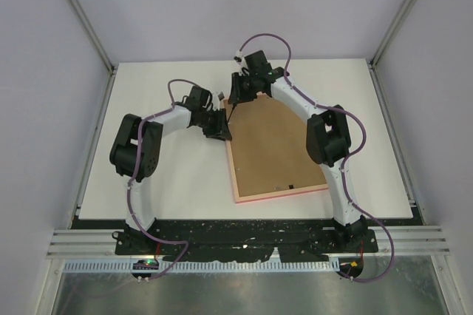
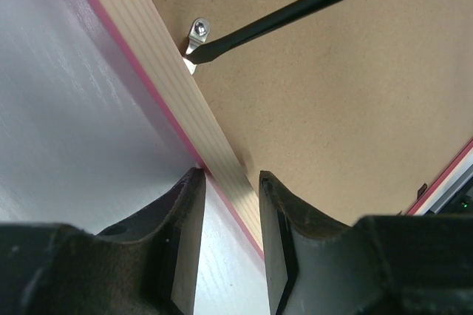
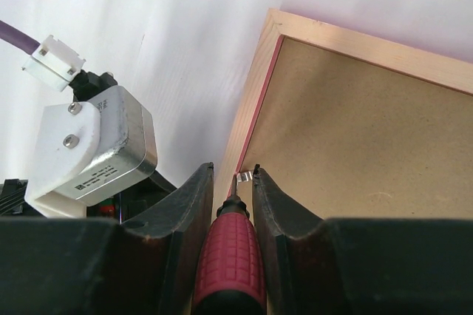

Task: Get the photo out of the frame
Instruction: Release the photo frame item from the photo frame.

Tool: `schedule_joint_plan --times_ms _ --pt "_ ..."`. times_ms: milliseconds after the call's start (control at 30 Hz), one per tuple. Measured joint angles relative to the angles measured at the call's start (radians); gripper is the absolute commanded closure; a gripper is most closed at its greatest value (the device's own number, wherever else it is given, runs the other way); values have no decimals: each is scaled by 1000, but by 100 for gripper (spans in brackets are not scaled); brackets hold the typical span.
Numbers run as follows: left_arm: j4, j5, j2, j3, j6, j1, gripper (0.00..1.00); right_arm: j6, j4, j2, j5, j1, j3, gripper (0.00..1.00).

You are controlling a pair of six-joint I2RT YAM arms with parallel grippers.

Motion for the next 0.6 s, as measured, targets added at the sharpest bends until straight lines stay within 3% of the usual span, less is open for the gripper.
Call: schedule_joint_plan --times_ms 200,600 --pt "-2 -3 11 11 -1 -6 71 0 0 11 15 0 3 92" --pt "-34 -57 11 35 -5 -19 80 0 17 16 50 4 3 92"
